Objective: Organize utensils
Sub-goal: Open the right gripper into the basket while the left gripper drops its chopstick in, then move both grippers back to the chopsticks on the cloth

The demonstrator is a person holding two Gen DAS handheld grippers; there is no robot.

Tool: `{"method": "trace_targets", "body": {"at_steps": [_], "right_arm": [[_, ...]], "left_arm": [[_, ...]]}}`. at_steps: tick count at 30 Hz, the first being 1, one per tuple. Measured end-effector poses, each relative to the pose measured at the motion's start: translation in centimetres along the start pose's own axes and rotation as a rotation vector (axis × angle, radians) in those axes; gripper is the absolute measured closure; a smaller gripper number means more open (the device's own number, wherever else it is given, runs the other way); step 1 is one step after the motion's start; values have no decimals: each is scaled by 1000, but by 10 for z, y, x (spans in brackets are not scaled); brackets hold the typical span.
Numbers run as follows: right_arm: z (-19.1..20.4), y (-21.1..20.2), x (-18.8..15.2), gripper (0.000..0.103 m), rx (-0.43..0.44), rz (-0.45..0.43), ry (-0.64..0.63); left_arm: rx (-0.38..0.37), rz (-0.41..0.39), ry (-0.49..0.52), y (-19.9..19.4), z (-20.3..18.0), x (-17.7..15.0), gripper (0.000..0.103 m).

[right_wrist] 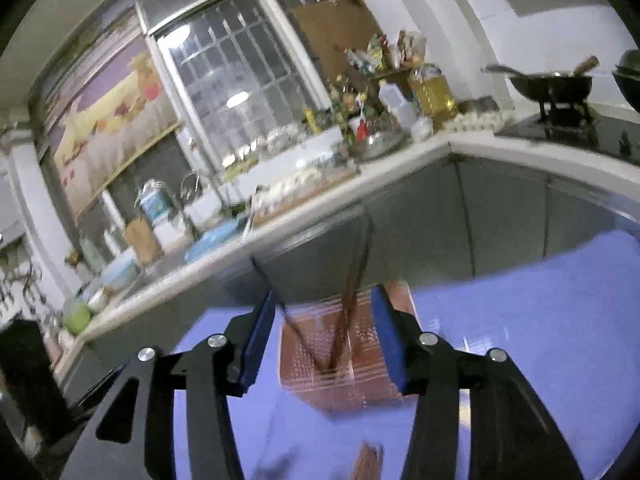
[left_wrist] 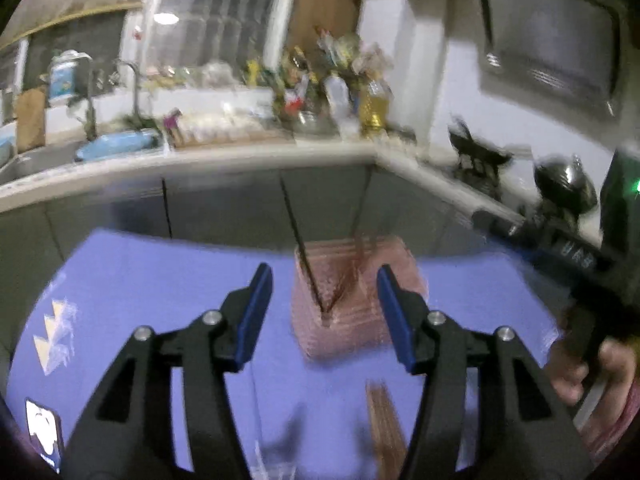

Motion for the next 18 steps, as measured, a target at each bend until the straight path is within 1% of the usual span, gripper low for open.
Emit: {"method": "trace_targets", "body": {"at_steps": [2,3,4,5,6,7,8,10,12,15,18], "right_arm": [[-15,-9,-46,67,-38,81,-35],[-23,-9,-71,71,-68,138,-62],[-29,-8,-91,77,-93,178,-80],[-36,-8,-114,81,-121,227,-95],[-42,-5,-134,83,-142,277,-104],[-50,-5,-158,83,-160,334,-105],[-54,-5,-172,84,-171,367,-101],[-59,-9,-195,84,-186,410,-105],[-57,-12,-210,84,-190,428,-116],[-54,-16,-224,84,-180,450,-120],[-50,-14,-230,84,-220,446,-178]], "left_arm": [[-44,76,18,5,-10,-36,51],[-74,127,28,10,-17,-56,56],[-110,185,45,16,-26,-75,64],[-138,234,61,21,-33,-92,68],[-161,274,72,25,-40,-107,73],[-183,316,79,29,-48,-123,75],[-194,342,84,32,-52,-133,76],[-205,382,94,36,-61,-149,76],[-222,399,89,37,-66,-157,76],[-244,418,88,38,-76,-163,76],[-226,437,121,42,-86,-170,76]]}}
Point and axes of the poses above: each gripper's, at about its wrist camera, not at the fingertips, and y roughly the way its jaws point, z to its left, x to its top, the point moved 3 cm from there along y, roughly the way its jaws point, and after that the axes turned 10 degrees about y, right-handed, at the moved point
